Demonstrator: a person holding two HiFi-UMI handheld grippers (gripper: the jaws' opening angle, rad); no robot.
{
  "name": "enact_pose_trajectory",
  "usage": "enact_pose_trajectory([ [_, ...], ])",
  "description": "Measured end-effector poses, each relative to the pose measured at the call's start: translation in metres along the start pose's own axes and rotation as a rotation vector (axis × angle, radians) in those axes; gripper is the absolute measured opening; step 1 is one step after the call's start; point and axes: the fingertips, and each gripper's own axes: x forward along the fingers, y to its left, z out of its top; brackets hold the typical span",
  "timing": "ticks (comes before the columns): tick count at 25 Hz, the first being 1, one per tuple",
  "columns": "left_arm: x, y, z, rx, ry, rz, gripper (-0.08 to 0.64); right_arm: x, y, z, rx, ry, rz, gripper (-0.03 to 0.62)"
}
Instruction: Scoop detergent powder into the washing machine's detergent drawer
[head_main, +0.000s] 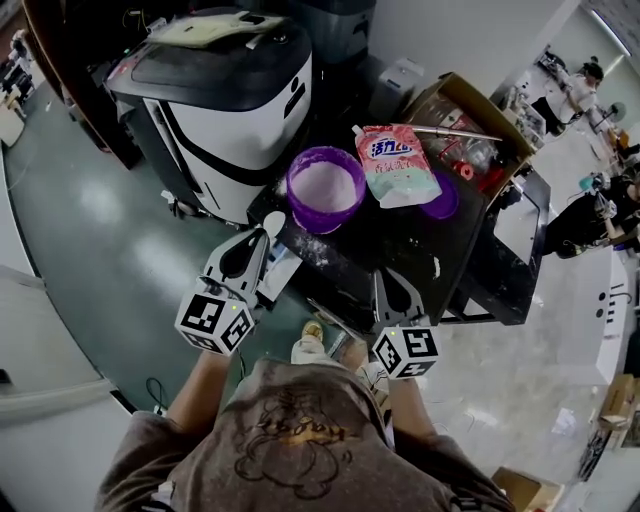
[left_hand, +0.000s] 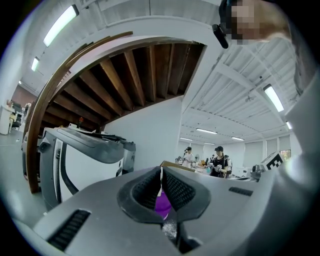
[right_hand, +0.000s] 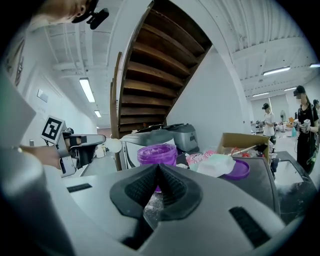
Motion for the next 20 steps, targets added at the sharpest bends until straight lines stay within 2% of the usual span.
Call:
enact_pose_trajectory([
  [12,0.072,0.008,0.007,0.025,-0.003,0.052,0.023,0.060,-0.052,0.018,0.008,0.002,0.080,0.002],
  [20,0.099,0.018,0.010,0.051,0.019,0.031,0.023,0.087,-0.064,0.021,0.023,0.002,0.081,0.002],
])
